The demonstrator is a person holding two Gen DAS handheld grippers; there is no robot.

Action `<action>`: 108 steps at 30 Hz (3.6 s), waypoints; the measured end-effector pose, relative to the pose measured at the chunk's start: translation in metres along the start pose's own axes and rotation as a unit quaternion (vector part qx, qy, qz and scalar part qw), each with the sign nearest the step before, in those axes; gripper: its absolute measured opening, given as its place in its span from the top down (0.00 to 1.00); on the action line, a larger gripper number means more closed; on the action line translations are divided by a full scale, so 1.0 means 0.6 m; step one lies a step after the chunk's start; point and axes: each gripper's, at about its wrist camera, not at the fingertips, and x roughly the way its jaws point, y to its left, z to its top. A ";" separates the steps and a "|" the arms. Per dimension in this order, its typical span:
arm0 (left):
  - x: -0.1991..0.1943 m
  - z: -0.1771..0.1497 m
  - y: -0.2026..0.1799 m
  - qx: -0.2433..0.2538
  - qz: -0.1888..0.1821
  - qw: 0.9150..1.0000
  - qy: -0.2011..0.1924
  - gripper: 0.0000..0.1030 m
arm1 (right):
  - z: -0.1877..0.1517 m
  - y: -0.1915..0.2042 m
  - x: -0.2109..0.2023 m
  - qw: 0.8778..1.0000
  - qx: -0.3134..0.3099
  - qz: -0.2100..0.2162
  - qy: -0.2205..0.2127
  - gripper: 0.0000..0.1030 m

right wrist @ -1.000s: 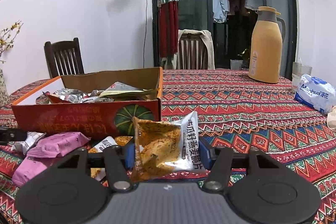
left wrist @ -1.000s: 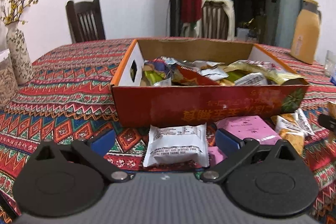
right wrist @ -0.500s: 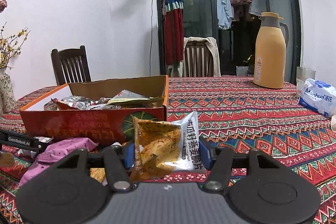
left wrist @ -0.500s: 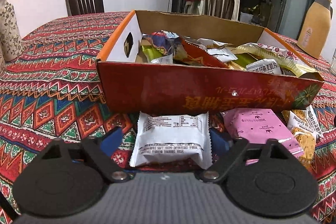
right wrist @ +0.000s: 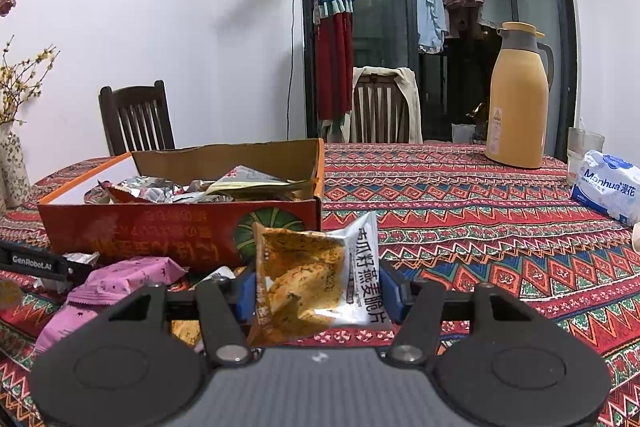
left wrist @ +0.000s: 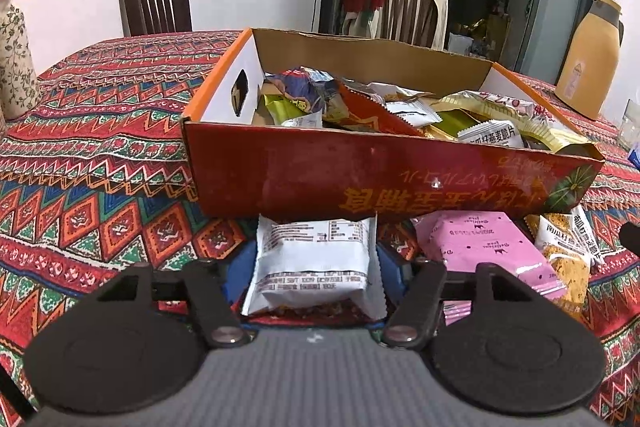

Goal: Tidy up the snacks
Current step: 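Close the left gripper on a white square packet while the right holds its packet, then carry both packets toward the orange box, then open both grippers over the orange box to drop the packets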

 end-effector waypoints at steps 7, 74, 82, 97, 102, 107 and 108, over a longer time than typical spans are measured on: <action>-0.005 0.000 0.003 -0.005 0.004 1.000 -0.004 0.40 | 0.001 0.000 0.003 1.000 0.001 -0.004 0.006 0.43; -0.002 0.164 -0.022 -0.006 0.030 0.986 -0.166 0.40 | 0.141 0.138 0.141 0.996 -0.047 0.049 -0.062 0.44; 0.011 0.153 -0.021 -0.005 0.028 0.988 -0.154 0.31 | 0.123 0.138 0.169 0.998 -0.038 0.030 -0.030 0.37; 0.000 0.147 -0.004 -0.046 0.043 0.986 -0.157 0.00 | 0.117 0.119 0.163 0.999 0.000 0.011 -0.031 0.00; -0.011 0.144 -0.004 -0.051 0.036 0.985 -0.162 0.00 | 0.118 0.120 0.160 0.999 -0.001 0.010 -0.031 0.00; -0.016 0.143 -0.003 -0.055 0.037 0.984 -0.164 0.00 | 0.120 0.118 0.157 1.000 0.003 0.004 -0.030 0.00; -0.016 0.143 -0.002 -0.057 0.037 0.984 -0.163 0.00 | 0.120 0.118 0.156 1.000 0.005 0.004 -0.031 0.00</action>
